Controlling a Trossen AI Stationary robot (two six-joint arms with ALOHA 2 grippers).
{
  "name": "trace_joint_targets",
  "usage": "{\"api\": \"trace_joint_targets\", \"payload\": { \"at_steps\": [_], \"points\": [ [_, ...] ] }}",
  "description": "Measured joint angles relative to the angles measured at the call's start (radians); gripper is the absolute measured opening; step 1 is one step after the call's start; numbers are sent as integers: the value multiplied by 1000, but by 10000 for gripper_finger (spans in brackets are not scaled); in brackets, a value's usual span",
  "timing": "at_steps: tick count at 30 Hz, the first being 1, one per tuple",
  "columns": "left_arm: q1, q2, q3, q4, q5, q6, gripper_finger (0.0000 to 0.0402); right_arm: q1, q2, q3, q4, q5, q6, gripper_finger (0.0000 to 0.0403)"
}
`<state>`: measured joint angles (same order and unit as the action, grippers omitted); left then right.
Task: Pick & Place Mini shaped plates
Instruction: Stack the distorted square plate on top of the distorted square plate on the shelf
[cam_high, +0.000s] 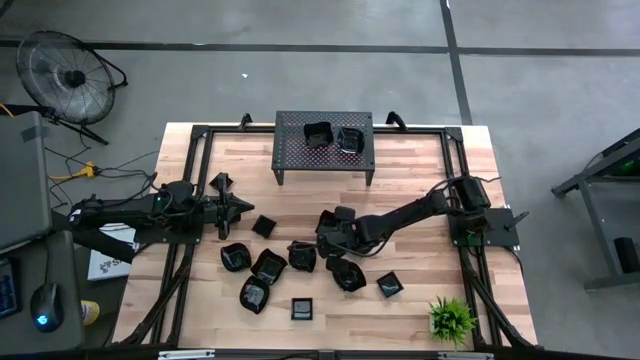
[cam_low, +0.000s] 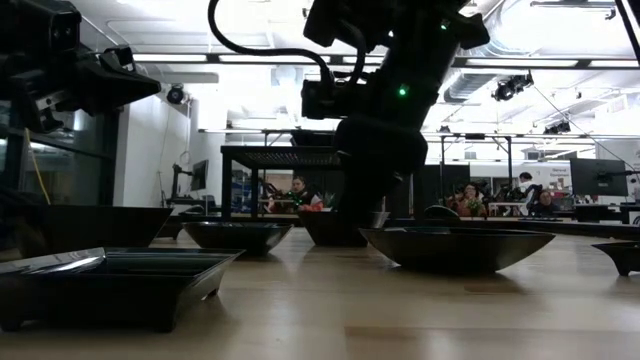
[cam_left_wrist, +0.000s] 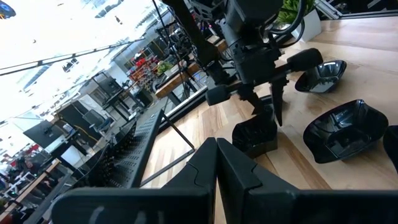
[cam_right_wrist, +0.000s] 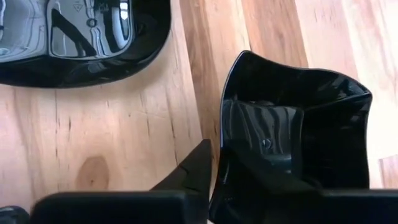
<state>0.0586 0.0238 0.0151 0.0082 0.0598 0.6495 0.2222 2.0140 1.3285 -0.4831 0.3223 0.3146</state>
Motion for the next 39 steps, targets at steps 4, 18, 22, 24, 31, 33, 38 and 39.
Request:
{"api": "trace_joint_targets", "payload": {
  "at_steps": [4, 18, 22, 24, 31, 33, 38, 39],
  "points": [
    [0, 0, 0, 0, 0, 0, 3, 0, 0, 0, 1, -12, -2, 7],
    [0, 0, 0, 0, 0, 0, 3, 1, -47, 0, -29, -45, -1, 2],
    [0, 0, 0, 0, 0, 0, 3, 1, -81, 0, -58, -48, -2, 1],
    [0, 0, 0, 0, 0, 0, 3, 1, -103, 0, -64, -45, -6, 1],
    [0, 0, 0, 0, 0, 0, 3, 1, -174, 0, -85, -42, -50, 1],
    [0, 0, 0, 0, 0, 0, 3, 1, -197, 0, -91, -42, -62, 1],
    [0, 0, 0, 0, 0, 0, 3, 1, -266, 0, -106, -32, -111, 0],
    [0, 0, 0, 0, 0, 0, 3, 1, -280, 0, -106, -27, -119, 0]
  ]
}}
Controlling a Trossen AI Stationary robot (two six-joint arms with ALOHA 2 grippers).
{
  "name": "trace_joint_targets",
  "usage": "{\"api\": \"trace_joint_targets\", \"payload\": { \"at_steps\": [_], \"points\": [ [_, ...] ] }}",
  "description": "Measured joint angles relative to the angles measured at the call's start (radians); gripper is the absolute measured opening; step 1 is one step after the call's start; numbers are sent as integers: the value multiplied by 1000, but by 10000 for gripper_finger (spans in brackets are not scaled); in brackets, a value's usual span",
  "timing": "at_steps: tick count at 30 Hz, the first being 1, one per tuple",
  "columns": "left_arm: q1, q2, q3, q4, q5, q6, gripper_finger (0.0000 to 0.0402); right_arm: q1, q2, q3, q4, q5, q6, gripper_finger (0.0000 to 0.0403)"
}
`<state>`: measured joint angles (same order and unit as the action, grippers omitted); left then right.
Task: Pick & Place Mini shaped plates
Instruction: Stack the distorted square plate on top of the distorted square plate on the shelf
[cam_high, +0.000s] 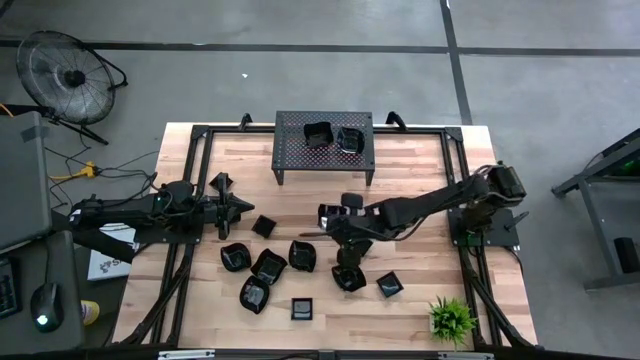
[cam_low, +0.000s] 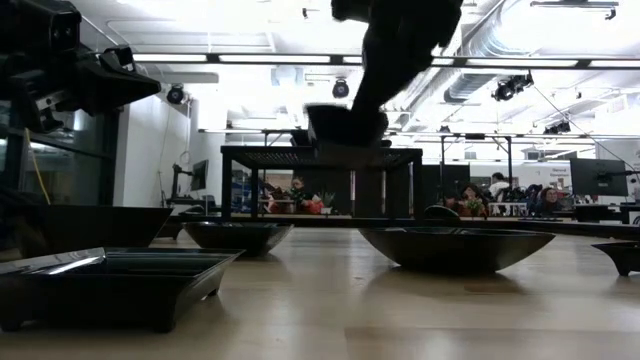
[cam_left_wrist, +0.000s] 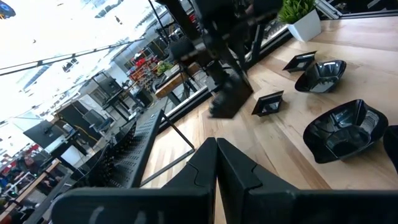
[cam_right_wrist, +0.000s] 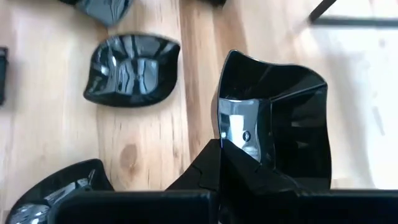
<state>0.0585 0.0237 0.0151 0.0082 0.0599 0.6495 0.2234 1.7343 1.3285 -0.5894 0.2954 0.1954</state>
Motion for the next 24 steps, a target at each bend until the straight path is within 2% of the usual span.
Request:
{"api": "trace_joint_targets", "payload": {
  "at_steps": [24],
  "points": [
    [0, 0, 0, 0, 0, 0, 3, 22, -341, 0, -81, 35, -181, 0]
  ]
}}
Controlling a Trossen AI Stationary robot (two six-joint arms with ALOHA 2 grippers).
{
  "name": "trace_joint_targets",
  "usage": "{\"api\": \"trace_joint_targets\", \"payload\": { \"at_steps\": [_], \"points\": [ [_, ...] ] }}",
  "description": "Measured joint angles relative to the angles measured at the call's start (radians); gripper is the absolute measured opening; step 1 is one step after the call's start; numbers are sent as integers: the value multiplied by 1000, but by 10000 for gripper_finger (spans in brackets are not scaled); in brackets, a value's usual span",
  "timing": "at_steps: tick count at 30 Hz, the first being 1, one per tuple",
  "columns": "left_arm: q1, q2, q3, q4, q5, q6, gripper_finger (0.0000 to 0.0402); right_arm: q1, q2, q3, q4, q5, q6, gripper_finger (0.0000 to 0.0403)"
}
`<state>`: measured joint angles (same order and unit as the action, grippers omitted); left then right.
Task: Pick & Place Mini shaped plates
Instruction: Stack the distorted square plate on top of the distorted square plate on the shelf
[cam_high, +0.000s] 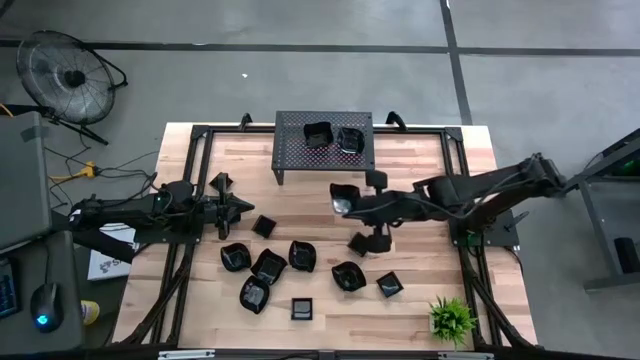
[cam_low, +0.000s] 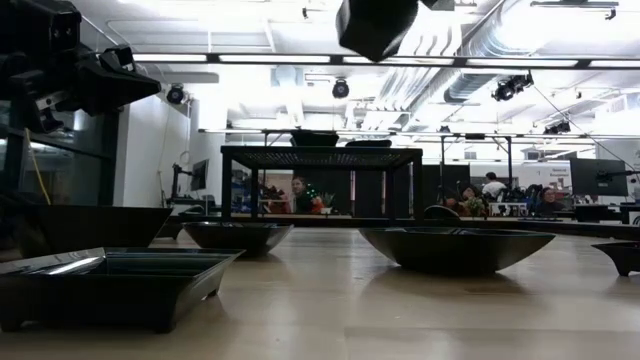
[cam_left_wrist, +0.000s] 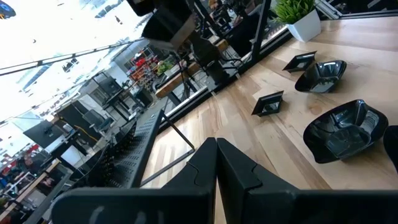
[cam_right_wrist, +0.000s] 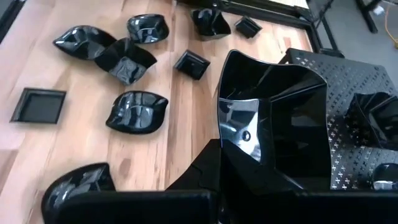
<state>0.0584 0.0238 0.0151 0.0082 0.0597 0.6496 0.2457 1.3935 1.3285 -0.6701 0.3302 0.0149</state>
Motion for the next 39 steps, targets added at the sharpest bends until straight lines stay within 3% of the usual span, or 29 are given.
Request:
{"api": "trace_joint_targets", "payload": {
  "at_steps": [14, 31, 39],
  "points": [
    [0, 0, 0, 0, 0, 0, 3, -22, -25, 8, -36, -52, -121, 0],
    [0, 0, 0, 0, 0, 0, 3, -214, 212, 398, -279, -49, -290, 0],
    [0, 0, 0, 0, 0, 0, 3, -275, 316, 514, -311, -51, -322, 0]
  ]
}}
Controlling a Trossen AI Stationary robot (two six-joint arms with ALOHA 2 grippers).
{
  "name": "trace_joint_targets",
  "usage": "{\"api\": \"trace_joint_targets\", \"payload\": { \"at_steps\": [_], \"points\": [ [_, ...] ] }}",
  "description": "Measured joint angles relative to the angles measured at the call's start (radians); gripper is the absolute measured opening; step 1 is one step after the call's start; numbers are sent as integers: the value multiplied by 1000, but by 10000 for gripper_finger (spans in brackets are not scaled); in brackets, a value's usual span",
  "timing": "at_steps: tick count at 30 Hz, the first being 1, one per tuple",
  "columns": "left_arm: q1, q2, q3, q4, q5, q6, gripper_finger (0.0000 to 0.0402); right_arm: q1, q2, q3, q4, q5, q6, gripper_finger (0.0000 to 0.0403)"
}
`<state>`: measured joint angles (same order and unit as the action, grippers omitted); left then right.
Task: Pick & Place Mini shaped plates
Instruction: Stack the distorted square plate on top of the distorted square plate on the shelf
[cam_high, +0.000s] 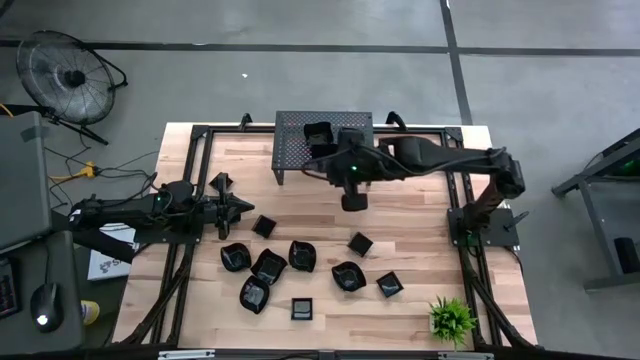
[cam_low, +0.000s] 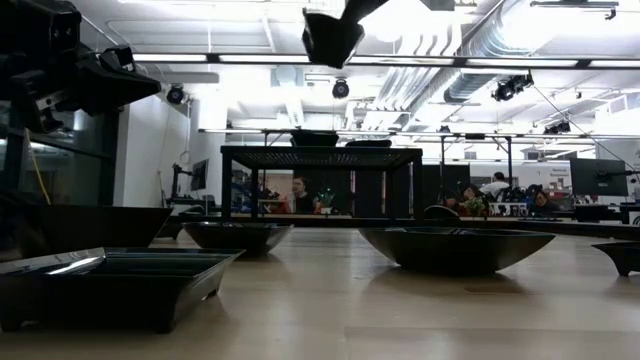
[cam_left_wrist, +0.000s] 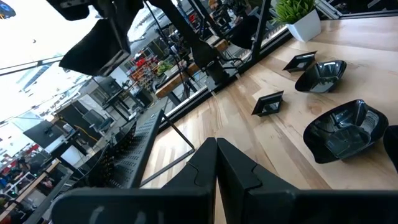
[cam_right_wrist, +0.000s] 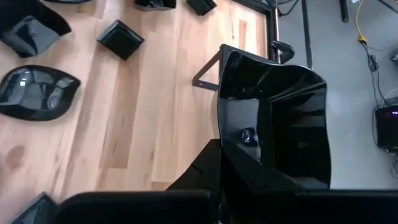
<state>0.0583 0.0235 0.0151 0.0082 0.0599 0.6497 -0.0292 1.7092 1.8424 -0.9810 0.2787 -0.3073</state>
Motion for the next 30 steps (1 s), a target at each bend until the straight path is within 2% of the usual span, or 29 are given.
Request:
{"api": "trace_joint_targets", "payload": {
  "at_steps": [10, 30],
  "points": [
    [0, 0, 0, 0, 0, 0, 3, -90, 107, 98, 24, 2, -81, 0],
    [0, 0, 0, 0, 0, 0, 3, -242, 212, 102, 115, -22, -265, 0]
  ]
}}
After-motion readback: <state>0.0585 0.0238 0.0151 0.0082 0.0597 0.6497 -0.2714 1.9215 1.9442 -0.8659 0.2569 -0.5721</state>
